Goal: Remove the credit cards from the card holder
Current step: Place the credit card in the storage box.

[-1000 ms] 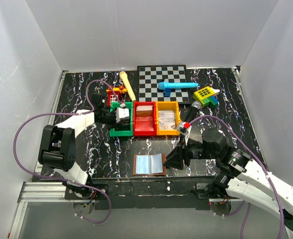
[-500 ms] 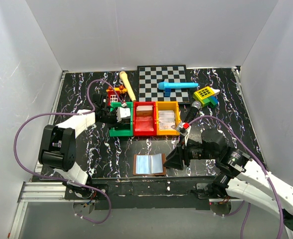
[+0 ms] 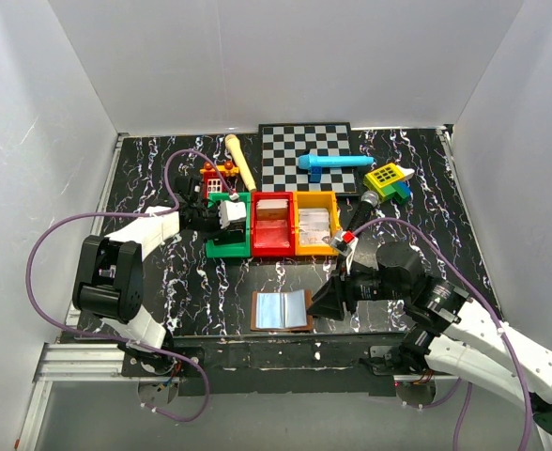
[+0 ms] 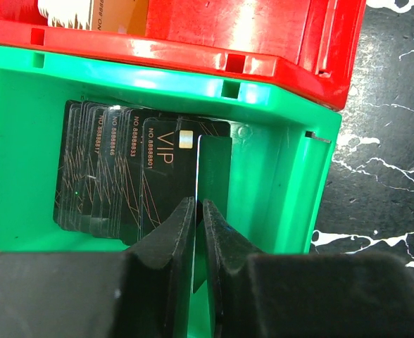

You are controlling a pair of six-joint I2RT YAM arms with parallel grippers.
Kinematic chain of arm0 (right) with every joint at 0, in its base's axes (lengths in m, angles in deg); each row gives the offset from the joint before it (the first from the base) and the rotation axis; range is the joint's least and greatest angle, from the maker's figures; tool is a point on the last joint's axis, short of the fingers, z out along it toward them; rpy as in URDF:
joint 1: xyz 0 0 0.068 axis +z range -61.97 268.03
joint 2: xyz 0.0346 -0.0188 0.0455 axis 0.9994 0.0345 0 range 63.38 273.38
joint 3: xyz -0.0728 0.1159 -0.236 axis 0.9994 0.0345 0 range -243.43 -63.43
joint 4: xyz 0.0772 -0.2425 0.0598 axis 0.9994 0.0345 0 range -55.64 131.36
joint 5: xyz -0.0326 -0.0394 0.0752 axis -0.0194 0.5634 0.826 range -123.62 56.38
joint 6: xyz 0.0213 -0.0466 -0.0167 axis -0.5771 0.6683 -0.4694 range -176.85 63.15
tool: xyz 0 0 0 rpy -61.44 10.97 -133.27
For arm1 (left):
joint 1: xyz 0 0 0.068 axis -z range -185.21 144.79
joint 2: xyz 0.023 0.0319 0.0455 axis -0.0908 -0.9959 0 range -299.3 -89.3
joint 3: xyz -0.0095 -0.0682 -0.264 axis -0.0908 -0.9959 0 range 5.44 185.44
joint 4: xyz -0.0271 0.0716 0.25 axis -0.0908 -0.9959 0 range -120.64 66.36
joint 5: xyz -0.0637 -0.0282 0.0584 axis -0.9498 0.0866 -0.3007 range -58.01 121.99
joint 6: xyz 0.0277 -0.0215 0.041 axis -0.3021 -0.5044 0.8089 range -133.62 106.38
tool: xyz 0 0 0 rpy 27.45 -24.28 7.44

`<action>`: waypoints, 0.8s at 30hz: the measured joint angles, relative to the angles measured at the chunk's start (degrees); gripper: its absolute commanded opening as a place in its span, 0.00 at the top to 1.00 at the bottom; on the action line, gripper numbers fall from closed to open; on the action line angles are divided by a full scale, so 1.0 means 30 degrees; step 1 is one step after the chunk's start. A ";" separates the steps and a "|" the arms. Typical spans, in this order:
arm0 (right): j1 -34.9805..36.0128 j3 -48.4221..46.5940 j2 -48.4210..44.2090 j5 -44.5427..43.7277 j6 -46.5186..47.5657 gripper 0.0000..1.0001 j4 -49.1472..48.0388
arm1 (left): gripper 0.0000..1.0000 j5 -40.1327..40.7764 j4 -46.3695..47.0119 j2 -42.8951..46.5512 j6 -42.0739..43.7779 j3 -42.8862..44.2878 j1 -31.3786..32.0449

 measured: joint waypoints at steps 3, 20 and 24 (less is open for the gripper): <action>0.0000 0.0000 0.0051 0.0007 0.0000 0.44 0.0000 | 0.90 0.0138 0.0109 0.0000 -0.0022 0.0000 0.0007; 0.0000 0.0000 0.0306 0.0015 0.0000 0.44 -0.0095 | 0.82 0.0896 0.0561 0.0000 -0.0284 0.0007 0.0488; 0.0000 0.0000 0.0437 0.0022 0.0000 0.44 -0.0153 | 0.81 0.1049 0.0736 0.0000 -0.0364 0.0036 0.0561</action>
